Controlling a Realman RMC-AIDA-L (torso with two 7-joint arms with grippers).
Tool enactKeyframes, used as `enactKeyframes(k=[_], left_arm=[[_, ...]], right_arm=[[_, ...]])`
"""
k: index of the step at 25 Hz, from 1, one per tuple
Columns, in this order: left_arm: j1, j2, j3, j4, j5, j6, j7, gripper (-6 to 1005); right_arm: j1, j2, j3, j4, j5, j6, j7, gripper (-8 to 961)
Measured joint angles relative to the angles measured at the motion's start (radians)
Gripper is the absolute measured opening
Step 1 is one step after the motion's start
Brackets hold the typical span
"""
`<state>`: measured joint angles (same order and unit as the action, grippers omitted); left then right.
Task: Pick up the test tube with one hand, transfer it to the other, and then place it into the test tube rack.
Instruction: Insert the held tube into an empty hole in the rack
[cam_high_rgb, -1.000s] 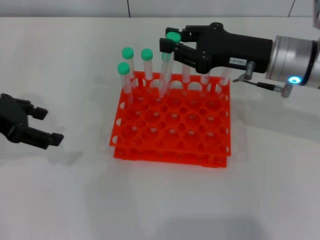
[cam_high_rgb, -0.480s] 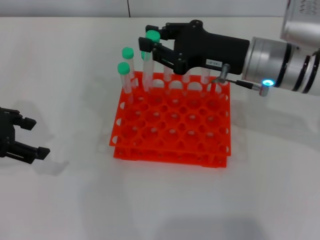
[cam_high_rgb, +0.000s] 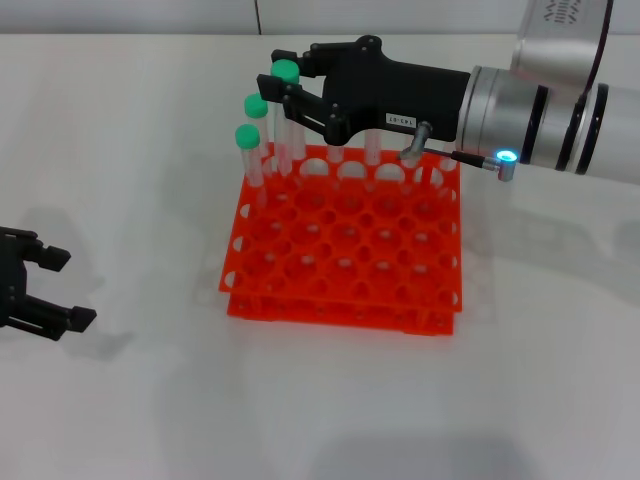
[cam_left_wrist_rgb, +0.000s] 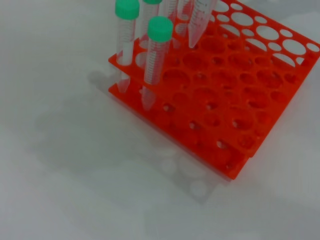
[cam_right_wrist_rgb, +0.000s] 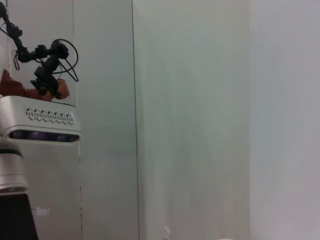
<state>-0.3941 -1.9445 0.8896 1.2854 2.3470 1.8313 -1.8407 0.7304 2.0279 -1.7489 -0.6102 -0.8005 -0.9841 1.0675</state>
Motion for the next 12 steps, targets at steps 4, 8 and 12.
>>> enactKeyframes(k=[4, 8, 12], left_arm=[[0.002, -0.001, 0.0, 0.0, 0.0, 0.0, 0.001, 883], [0.003, -0.003, 0.0, 0.0, 0.0, 0.0, 0.009, 883], [0.003, -0.003, 0.0, 0.0, 0.0, 0.0, 0.012, 883]], right_arm=[[-0.001, 0.0, 0.002, 0.0, 0.0, 0.007, 0.0, 253], [-0.002, 0.0, 0.004, 0.0, 0.0, 0.014, -0.001, 253], [-0.001, 0.0, -0.006, 0.0, -0.003, 0.037, -0.006, 253]])
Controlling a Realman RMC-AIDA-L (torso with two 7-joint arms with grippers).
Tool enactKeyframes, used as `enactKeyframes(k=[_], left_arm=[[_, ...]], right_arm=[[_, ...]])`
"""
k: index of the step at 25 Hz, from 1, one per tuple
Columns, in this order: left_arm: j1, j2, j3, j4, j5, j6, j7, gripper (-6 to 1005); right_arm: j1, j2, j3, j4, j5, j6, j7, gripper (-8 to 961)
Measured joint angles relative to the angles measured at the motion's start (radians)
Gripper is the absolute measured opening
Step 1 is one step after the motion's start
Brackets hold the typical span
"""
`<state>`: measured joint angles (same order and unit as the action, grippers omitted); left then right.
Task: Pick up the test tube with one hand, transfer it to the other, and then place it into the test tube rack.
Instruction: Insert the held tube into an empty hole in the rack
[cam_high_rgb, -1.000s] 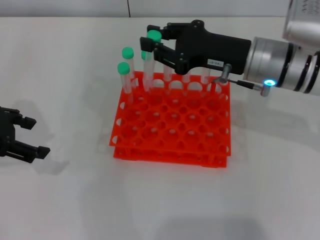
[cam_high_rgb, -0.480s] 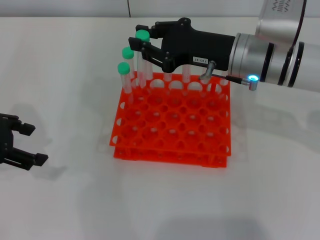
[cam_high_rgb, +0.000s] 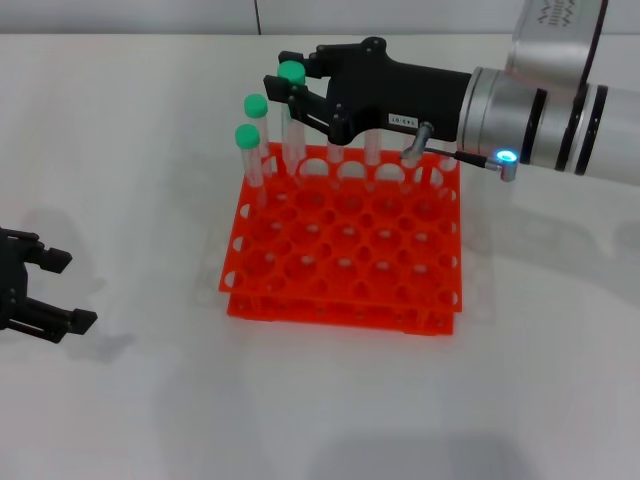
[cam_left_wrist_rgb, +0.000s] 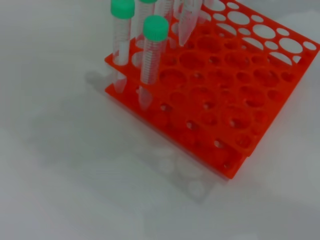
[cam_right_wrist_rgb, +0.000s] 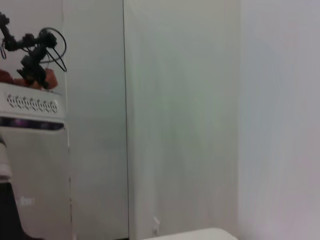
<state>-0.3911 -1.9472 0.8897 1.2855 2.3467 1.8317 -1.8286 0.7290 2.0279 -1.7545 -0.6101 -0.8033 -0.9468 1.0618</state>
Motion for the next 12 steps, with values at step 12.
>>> enactKeyframes(k=[12], left_arm=[[-0.001, -0.003, 0.0, -0.004, -0.009, -0.003, 0.003, 883]], right_arm=[[0.007, 0.0, -0.031, 0.001, 0.001, 0.049, -0.019, 252]])
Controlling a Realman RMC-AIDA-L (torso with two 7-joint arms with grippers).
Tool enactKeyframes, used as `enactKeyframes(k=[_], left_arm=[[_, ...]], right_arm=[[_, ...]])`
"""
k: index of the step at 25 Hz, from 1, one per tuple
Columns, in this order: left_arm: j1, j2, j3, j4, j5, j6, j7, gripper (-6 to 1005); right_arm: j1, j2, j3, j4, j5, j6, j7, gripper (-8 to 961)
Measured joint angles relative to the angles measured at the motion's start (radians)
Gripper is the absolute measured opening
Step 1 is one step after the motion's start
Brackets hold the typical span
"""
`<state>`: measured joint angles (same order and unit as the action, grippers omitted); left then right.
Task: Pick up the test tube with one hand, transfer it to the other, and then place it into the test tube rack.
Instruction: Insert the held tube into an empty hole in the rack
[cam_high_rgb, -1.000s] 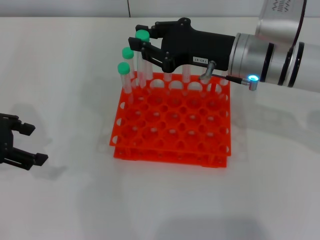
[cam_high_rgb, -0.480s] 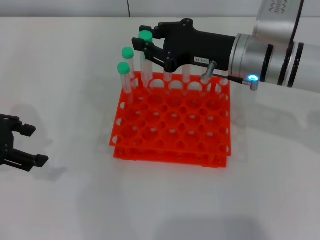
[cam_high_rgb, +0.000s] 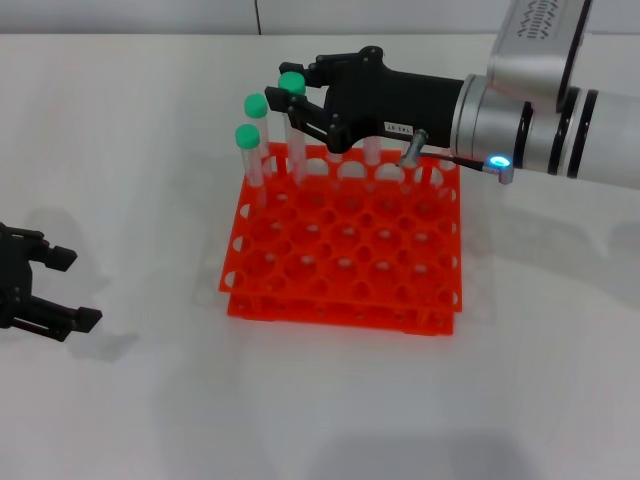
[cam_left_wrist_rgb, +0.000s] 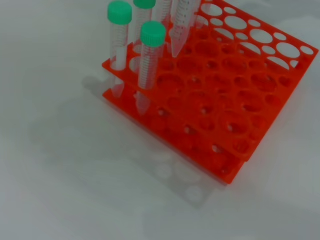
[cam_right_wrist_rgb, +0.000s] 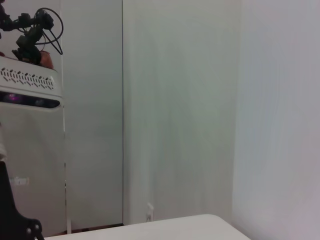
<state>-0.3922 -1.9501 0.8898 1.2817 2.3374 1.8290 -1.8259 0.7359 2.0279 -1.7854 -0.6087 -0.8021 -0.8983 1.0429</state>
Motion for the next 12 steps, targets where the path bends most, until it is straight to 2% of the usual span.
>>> enactKeyframes(k=[12], left_arm=[[-0.003, -0.006, 0.0, -0.002, -0.001, -0.004, 0.011, 883]], right_arm=[[0.002, 0.0, -0.011, 0.001, 0.02, 0.008, 0.008, 253]])
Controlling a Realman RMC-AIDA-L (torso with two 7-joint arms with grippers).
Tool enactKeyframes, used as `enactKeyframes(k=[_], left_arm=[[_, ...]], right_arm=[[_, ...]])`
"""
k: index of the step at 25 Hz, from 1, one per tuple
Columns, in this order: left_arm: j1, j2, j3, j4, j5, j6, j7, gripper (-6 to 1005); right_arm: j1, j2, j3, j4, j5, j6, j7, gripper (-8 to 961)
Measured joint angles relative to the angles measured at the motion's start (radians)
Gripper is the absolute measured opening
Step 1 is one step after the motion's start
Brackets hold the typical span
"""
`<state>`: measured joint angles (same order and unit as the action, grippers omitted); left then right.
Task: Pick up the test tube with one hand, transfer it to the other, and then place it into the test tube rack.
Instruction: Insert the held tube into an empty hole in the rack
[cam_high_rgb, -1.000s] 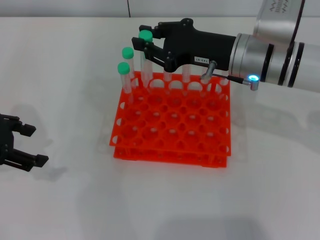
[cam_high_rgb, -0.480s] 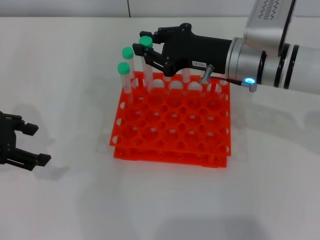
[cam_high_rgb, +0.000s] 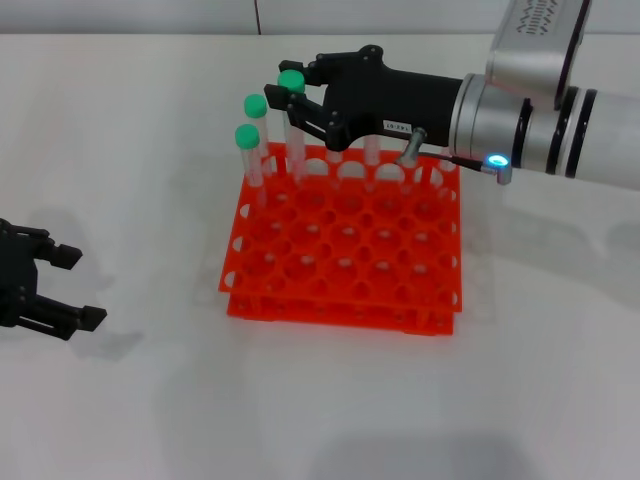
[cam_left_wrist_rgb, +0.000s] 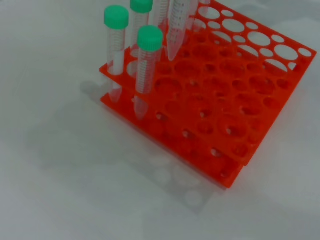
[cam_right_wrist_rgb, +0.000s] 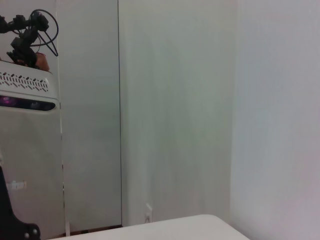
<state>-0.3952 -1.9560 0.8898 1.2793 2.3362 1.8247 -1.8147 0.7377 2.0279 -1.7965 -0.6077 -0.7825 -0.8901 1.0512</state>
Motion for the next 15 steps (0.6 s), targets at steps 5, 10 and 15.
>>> enactKeyframes(k=[5, 10, 15], left_arm=[[-0.001, -0.002, 0.0, 0.0, 0.0, -0.001, 0.0, 884], [-0.002, -0.003, 0.0, 0.0, 0.0, -0.001, 0.0, 884], [-0.004, -0.006, 0.0, 0.0, 0.001, -0.001, 0.0, 884]], right_arm=[[0.005, 0.0, -0.022, 0.003, 0.022, 0.018, -0.007, 253], [0.005, 0.0, -0.028, 0.004, 0.023, 0.028, -0.008, 253], [0.004, 0.0, -0.031, 0.009, 0.024, 0.041, -0.009, 252]])
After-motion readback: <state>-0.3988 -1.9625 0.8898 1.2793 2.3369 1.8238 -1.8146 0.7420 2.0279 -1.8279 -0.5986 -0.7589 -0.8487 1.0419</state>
